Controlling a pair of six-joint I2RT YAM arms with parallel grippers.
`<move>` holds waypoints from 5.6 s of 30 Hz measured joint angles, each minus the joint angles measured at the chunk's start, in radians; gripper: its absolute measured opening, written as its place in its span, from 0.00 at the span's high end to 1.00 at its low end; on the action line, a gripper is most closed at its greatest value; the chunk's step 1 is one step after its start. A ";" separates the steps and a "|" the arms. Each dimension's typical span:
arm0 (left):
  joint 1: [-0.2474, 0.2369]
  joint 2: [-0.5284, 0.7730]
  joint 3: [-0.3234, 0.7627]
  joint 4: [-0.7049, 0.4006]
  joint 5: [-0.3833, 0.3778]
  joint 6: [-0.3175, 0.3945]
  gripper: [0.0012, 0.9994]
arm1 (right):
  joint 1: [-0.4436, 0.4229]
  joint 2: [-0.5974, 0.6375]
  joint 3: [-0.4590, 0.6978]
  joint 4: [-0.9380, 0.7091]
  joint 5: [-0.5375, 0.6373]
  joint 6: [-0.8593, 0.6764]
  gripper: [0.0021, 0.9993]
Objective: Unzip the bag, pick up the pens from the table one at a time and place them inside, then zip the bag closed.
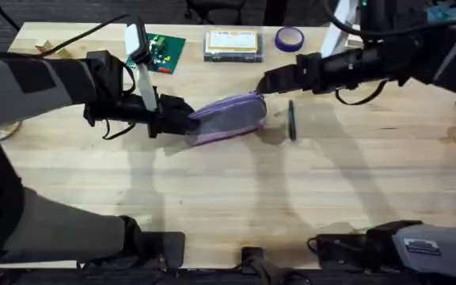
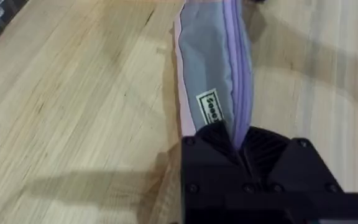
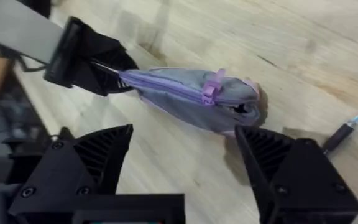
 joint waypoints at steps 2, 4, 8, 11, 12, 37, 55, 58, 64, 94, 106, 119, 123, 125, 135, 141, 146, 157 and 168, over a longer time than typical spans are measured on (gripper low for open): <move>0.000 0.000 0.000 0.000 0.000 0.000 0.96 | 0.036 0.000 0.037 -0.035 0.069 -0.006 0.00; 0.000 0.000 0.000 0.000 0.000 0.000 0.96 | 0.078 0.000 0.078 -0.058 0.157 -0.009 0.00; 0.000 0.000 0.000 0.000 0.000 0.000 0.96 | 0.175 -0.001 0.132 -0.065 0.343 -0.022 0.00; 0.000 0.000 0.000 0.000 0.000 0.000 0.96 | 0.196 -0.001 0.132 -0.081 0.379 -0.023 0.00; 0.000 0.000 0.000 0.000 0.000 0.000 0.96 | 0.199 -0.001 0.132 -0.086 0.387 -0.024 0.00; 0.000 0.000 0.000 0.000 0.000 0.000 0.96 | 0.202 0.118 0.132 0.014 0.420 0.005 0.00; 0.000 0.000 0.000 0.000 0.001 0.000 0.96 | 0.208 0.199 0.132 0.046 0.399 0.105 0.65; 0.000 0.000 0.000 0.001 0.001 0.000 0.96 | 0.210 0.199 0.132 0.045 0.393 0.105 0.76; 0.000 0.000 0.000 0.001 0.002 0.000 0.96 | 0.212 0.199 0.132 0.044 0.382 0.105 0.96; 0.008 0.000 0.000 -0.004 -0.011 0.000 0.96 | 0.367 0.190 0.131 0.208 0.320 0.252 0.97; 0.010 0.000 0.000 -0.007 -0.011 0.000 0.96 | 0.590 0.202 0.128 0.290 0.477 0.266 0.97; 0.018 0.000 0.000 -0.003 -0.019 0.004 0.96 | 0.643 0.259 0.127 0.392 0.510 0.291 0.97; 0.014 0.000 0.000 -0.003 -0.013 0.006 0.96 | 0.639 0.259 0.129 0.425 0.503 0.302 0.67; 0.017 0.000 0.000 -0.008 -0.007 0.012 0.96 | 0.624 0.253 0.131 0.398 0.511 0.300 0.38; 0.011 0.000 0.000 0.001 -0.007 0.014 0.96 | 0.541 0.109 0.132 0.201 0.440 0.287 0.00; 0.003 0.000 0.000 0.000 0.024 0.008 0.29 | 0.491 0.022 0.132 0.120 0.437 0.237 0.00; -0.004 0.000 0.000 -0.003 0.042 0.002 0.01 | 0.490 -0.018 0.132 0.071 0.437 0.135 0.00; -0.004 -0.002 0.000 -0.034 0.045 0.015 0.01 | 0.490 -0.030 0.132 -0.058 0.429 0.007 0.00; -0.004 -0.306 0.000 -0.221 -0.153 0.195 0.01 | 0.490 -0.030 0.132 -0.095 0.426 -0.131 0.97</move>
